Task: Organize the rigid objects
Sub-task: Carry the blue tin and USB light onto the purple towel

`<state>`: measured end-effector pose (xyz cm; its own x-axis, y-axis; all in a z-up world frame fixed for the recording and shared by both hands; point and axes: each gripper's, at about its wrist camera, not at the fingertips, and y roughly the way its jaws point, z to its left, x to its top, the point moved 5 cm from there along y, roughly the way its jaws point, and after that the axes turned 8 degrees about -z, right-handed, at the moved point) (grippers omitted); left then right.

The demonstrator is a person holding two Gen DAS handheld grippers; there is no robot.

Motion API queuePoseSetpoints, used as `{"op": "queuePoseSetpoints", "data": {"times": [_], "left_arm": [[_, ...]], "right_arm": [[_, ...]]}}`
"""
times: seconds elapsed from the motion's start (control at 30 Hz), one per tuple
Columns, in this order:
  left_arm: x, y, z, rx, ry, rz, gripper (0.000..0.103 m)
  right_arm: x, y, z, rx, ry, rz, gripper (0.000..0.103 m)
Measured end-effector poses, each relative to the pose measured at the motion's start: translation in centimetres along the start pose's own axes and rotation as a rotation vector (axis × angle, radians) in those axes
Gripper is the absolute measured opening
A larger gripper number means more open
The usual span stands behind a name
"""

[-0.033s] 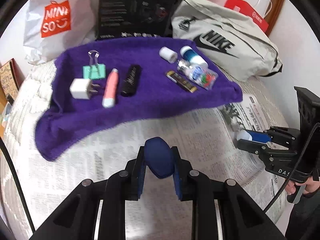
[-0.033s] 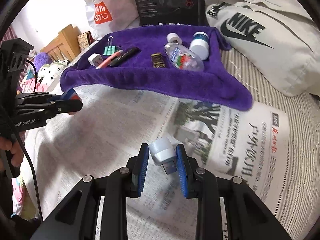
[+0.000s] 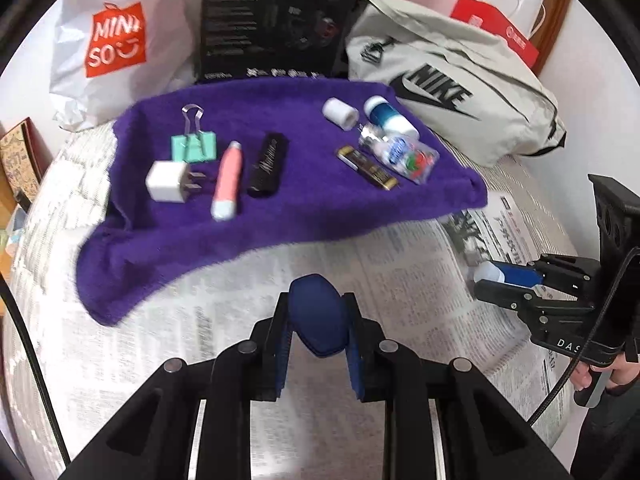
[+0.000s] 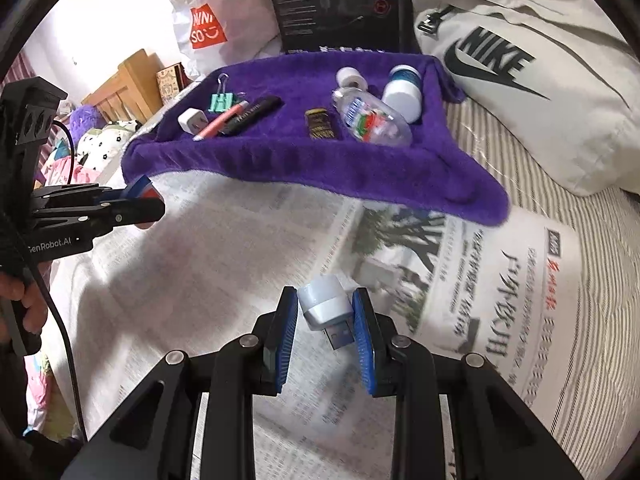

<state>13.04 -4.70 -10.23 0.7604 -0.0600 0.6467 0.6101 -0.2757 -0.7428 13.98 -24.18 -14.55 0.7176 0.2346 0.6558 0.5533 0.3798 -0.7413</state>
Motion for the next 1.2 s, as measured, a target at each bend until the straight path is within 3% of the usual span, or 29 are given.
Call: {"op": "queuePoseSetpoints", "data": {"times": [0.57, 0.93, 1.2], "left_arm": [[4.5, -0.7, 5.8, 0.044, -0.041, -0.057, 0.023], [5.6, 2.0, 9.6, 0.059, -0.099, -0.027, 0.023], [5.6, 4.2, 10.8, 0.059, -0.11, 0.01, 0.023]], "right_arm": [[6.9, 1.6, 3.0, 0.046, -0.063, -0.041, 0.028], [11.1, 6.2, 3.2, 0.025, -0.05, -0.011, 0.028], [11.3, 9.4, 3.1, 0.019, -0.06, 0.046, 0.028]]}}
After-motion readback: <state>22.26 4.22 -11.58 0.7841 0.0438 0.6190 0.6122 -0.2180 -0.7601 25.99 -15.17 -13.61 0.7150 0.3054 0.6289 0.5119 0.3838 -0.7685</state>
